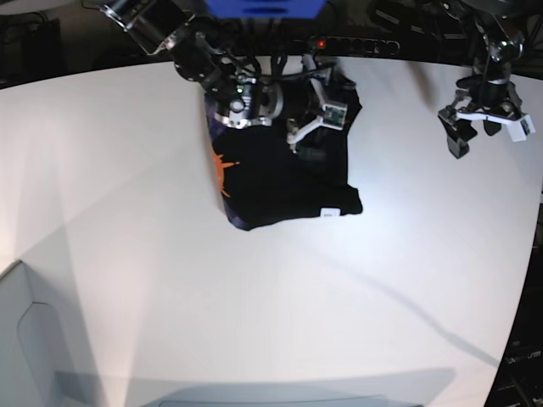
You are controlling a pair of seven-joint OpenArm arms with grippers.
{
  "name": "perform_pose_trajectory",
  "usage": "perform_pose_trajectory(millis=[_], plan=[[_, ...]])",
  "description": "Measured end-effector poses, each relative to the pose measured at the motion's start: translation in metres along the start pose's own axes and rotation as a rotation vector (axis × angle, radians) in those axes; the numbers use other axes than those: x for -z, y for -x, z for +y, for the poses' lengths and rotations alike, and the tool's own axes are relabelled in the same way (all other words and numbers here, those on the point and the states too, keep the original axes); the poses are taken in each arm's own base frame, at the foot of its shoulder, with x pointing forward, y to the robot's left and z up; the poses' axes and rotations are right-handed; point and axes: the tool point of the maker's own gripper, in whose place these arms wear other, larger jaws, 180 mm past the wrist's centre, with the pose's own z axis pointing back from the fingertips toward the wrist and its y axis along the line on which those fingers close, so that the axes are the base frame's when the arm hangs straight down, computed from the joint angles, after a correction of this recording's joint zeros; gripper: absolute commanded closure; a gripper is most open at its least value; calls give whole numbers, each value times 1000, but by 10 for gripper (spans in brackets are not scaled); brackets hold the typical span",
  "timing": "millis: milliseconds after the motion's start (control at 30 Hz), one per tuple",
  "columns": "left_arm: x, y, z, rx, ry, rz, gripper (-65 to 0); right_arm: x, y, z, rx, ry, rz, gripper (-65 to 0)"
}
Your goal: Fold the T-shirt properly
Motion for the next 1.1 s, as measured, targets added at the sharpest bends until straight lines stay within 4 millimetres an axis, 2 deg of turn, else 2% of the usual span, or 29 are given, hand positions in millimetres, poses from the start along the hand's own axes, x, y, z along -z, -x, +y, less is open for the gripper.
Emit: perform_pose_trajectory(millis=[100, 167, 300, 400, 533, 600, 667, 867, 1033, 1100], plan=[[0, 2, -1, -6, 1, 2, -585, 3, -3, 12, -16, -29, -2, -401], [-1, 2, -1, -4, 2, 2, -585, -5, -13, 7, -44, -6, -23, -401], [-5, -7, -18, -13, 44, -34, -585, -38, -34, -17, -94, 87, -90, -401], [-5, -4, -54, -79, 166, -38, -585, -65, -36, -48, -81, 194, -109, -402], [4, 20, -117, -99, 356, 50, -585, -115, -17, -107, -12, 401, -96, -402], [8, 28, -143, -98, 423, 78, -585, -139, -6, -127, 39, 492, -100, -402], [15, 41, -161, -89, 462, 112, -585, -159, 12, -139, 89, 558, -80, -403], [37, 101, -181, -30, 474, 287, -584, -203, 47, -157, 164, 687, -36, -402], [42, 124, -187, -32, 497, 339, -575, -222, 64, -160, 214, 746, -23, -402], [47, 126, -192, -34, 512, 348, -520, -232, 69, -164, 227, 777, -16, -401]])
